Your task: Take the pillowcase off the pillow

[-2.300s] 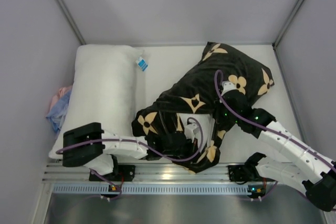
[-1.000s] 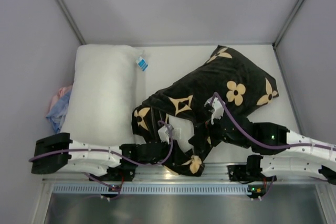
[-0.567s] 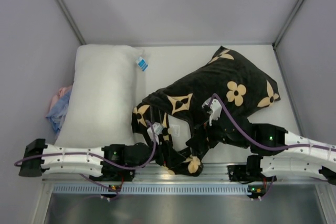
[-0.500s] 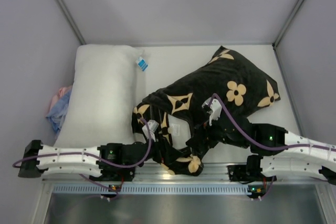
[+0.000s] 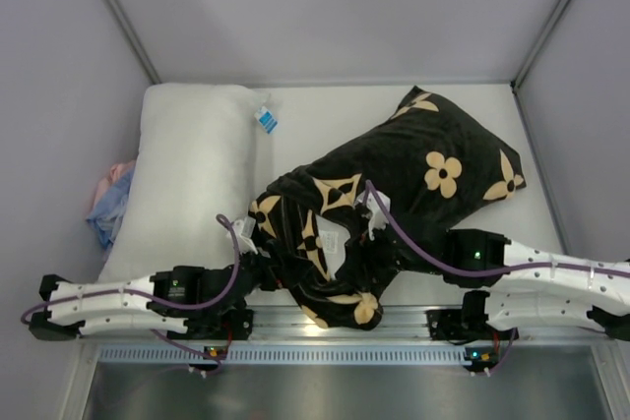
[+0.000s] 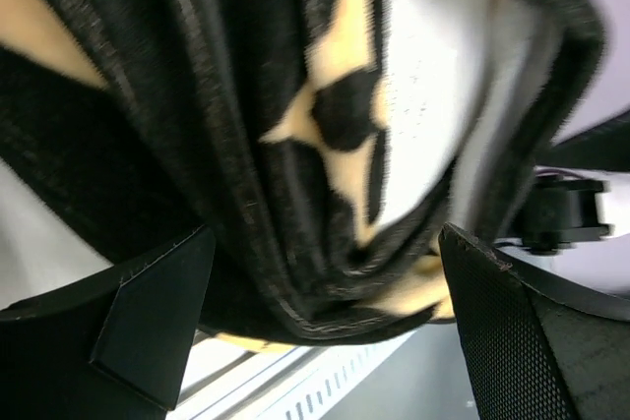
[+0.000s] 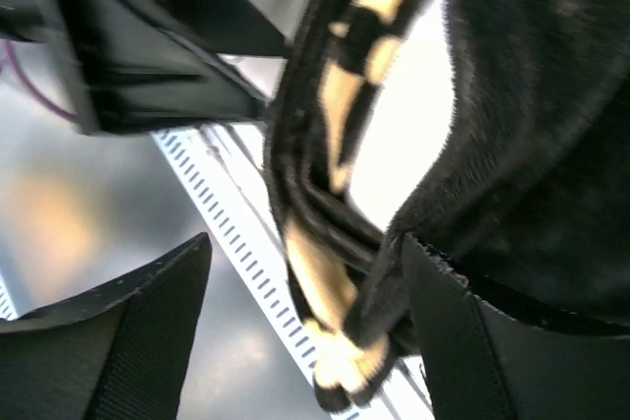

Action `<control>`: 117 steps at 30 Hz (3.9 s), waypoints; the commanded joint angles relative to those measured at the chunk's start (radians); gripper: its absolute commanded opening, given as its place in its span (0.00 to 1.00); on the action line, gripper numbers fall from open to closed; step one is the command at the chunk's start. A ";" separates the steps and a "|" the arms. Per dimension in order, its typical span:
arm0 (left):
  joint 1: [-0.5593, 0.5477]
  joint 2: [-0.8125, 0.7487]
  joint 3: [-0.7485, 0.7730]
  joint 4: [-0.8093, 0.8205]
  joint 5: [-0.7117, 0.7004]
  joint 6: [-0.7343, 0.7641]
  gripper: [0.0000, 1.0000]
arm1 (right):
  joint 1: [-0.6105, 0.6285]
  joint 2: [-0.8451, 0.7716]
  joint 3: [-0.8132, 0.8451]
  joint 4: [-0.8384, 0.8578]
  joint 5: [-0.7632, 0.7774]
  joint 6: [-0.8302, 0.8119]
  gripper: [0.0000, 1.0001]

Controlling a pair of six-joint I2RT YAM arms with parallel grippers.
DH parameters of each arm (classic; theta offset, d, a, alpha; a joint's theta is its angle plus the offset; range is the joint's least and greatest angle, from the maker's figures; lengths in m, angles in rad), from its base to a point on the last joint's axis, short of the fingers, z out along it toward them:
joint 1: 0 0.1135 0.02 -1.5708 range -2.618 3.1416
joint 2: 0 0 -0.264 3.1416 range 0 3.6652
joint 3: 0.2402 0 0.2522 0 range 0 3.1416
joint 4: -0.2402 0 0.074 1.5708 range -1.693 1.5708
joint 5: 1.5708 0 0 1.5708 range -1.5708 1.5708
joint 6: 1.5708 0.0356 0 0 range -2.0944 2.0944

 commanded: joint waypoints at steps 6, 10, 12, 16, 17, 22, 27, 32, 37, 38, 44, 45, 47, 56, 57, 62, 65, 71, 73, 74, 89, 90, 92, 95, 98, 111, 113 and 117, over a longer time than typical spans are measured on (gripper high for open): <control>-0.001 0.019 -0.051 0.047 -0.020 -0.025 0.97 | 0.044 0.140 0.084 0.174 -0.049 -0.009 0.63; -0.001 0.036 -0.041 0.123 -0.019 0.041 0.96 | 0.043 0.176 0.066 0.176 0.002 0.012 0.57; 0.000 0.086 -0.028 0.136 -0.024 0.043 0.96 | 0.043 0.168 0.048 0.177 0.029 0.023 0.56; 0.028 0.232 0.028 0.169 0.008 0.050 0.96 | 0.040 0.145 0.014 0.176 0.073 0.043 0.54; 0.039 0.265 0.039 0.169 0.019 0.046 0.96 | 0.040 0.139 0.005 0.176 0.079 0.046 0.53; 0.167 0.422 0.042 0.198 0.141 0.018 0.88 | 0.038 0.097 -0.028 0.169 0.103 0.066 0.51; 0.174 0.311 -0.027 0.201 0.174 -0.017 0.28 | 0.040 0.131 -0.046 0.168 0.087 0.080 0.51; 0.172 0.149 -0.128 0.202 0.226 -0.071 0.08 | 0.041 0.234 -0.045 0.261 0.008 0.075 0.49; 0.172 0.073 -0.209 0.199 0.254 -0.112 0.00 | 0.041 0.321 0.009 0.207 0.198 0.074 0.41; 0.172 0.073 -0.217 0.199 0.257 -0.115 0.00 | 0.041 0.326 0.026 0.141 0.247 0.077 0.40; 0.172 0.151 -0.240 0.225 0.287 -0.120 0.00 | 0.028 0.340 0.058 -0.024 0.467 0.121 0.48; 0.172 0.183 -0.241 0.241 0.296 -0.112 0.00 | 0.027 0.340 0.060 -0.044 0.488 0.126 0.52; 0.172 0.220 -0.241 0.271 0.325 -0.094 0.00 | 0.027 0.346 0.073 -0.058 0.501 0.124 0.67; 0.172 0.356 -0.189 0.396 0.390 -0.013 0.00 | 0.109 0.513 0.170 -0.124 0.511 0.071 0.99; 0.172 0.352 -0.186 0.394 0.389 -0.010 0.00 | 0.118 0.550 0.172 -0.128 0.516 0.075 0.99; 0.174 0.295 -0.192 0.356 0.373 -0.014 0.00 | 0.152 0.628 0.152 -0.163 0.528 0.095 1.00; 0.174 0.254 -0.192 0.301 0.355 -0.020 0.00 | 0.164 0.604 0.123 -0.157 0.534 0.089 0.99; 0.174 0.171 -0.221 0.273 0.358 -0.040 0.00 | 0.126 0.590 0.090 -0.157 0.597 0.130 0.99; 0.174 0.168 -0.235 0.278 0.362 -0.046 0.00 | 0.101 0.608 0.116 -0.157 0.614 0.147 1.00; 0.174 0.171 -0.240 0.285 0.364 -0.052 0.00 | 0.095 0.617 0.132 -0.150 0.610 0.144 1.00; 0.174 0.341 -0.243 0.432 0.425 -0.039 0.00 | 0.009 0.716 0.187 -0.090 0.605 0.146 0.99; 0.174 0.347 -0.243 0.436 0.427 -0.037 0.00 | -0.005 0.714 0.167 -0.082 0.606 0.141 0.99; 0.174 0.355 -0.243 0.439 0.425 -0.037 0.00 | -0.009 0.717 0.152 -0.076 0.613 0.146 0.99; 0.174 0.344 -0.243 0.436 0.422 -0.034 0.00 | 0.000 0.731 0.101 -0.029 0.568 0.152 0.90; 0.174 0.312 -0.235 0.408 0.415 -0.029 0.00 | 0.030 0.748 0.019 0.024 0.516 0.166 0.78; 0.174 0.177 -0.192 0.399 0.459 0.033 0.01 | 0.005 0.869 0.139 0.174 0.524 0.112 0.00; 0.174 0.171 -0.191 0.419 0.479 0.049 0.00 | -0.029 0.819 0.135 0.243 0.508 0.094 0.00; 0.174 0.213 -0.208 0.550 0.585 0.084 0.00 | -0.123 0.685 0.120 0.393 0.418 0.086 0.00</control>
